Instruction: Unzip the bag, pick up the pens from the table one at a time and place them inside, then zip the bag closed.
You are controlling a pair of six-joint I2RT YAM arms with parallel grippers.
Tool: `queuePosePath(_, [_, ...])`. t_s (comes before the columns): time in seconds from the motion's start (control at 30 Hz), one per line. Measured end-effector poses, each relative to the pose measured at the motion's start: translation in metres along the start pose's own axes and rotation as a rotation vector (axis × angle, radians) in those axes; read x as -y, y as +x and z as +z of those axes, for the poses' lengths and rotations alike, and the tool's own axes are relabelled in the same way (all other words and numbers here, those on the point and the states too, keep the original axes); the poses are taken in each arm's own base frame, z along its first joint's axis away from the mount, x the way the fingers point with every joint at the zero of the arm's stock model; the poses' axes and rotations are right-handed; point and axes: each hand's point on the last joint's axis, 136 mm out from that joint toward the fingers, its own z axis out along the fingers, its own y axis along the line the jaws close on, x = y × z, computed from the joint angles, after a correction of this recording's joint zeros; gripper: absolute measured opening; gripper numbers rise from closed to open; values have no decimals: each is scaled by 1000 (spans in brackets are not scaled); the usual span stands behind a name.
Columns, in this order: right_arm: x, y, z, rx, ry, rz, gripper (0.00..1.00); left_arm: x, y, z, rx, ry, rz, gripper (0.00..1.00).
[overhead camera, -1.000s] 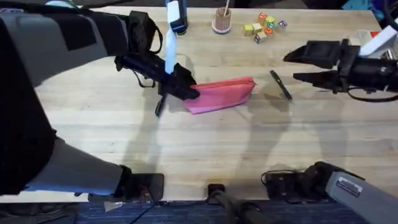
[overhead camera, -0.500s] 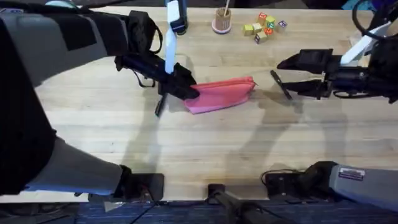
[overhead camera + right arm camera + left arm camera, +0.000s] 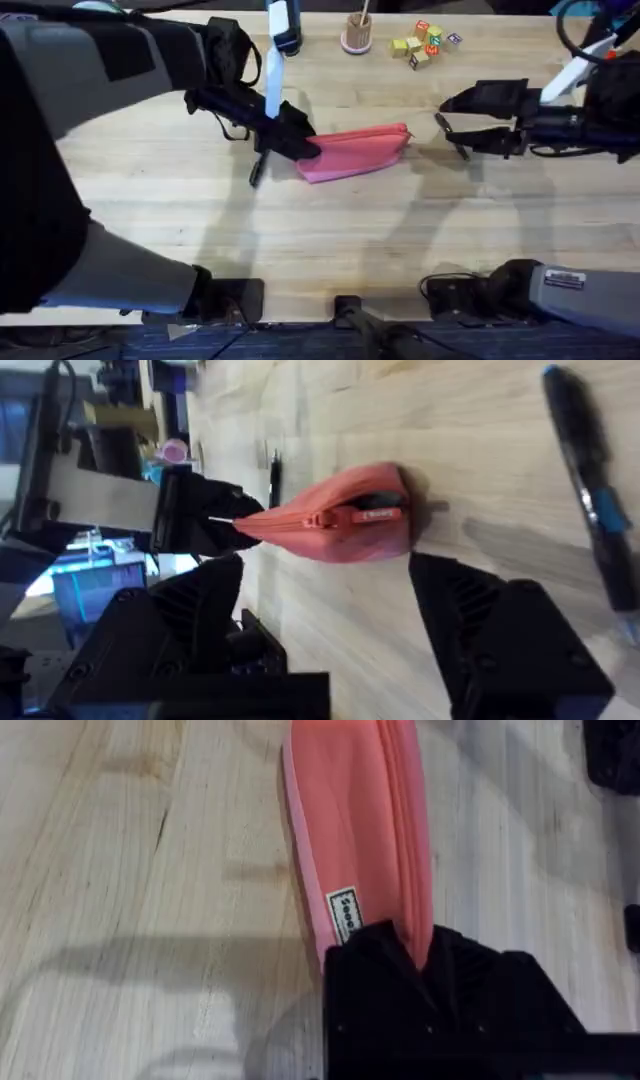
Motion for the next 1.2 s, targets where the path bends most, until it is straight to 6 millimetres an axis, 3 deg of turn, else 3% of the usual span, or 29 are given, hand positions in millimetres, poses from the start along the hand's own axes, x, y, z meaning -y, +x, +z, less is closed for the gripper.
queuePosePath(0.57, [-13,12,18,-73,-18,-27,996,0,0,0,0,0,0,43])
queuePosePath(1.2, [-19,8,34,-86,-6,-108,997,0,0,0,0,0,0,43])
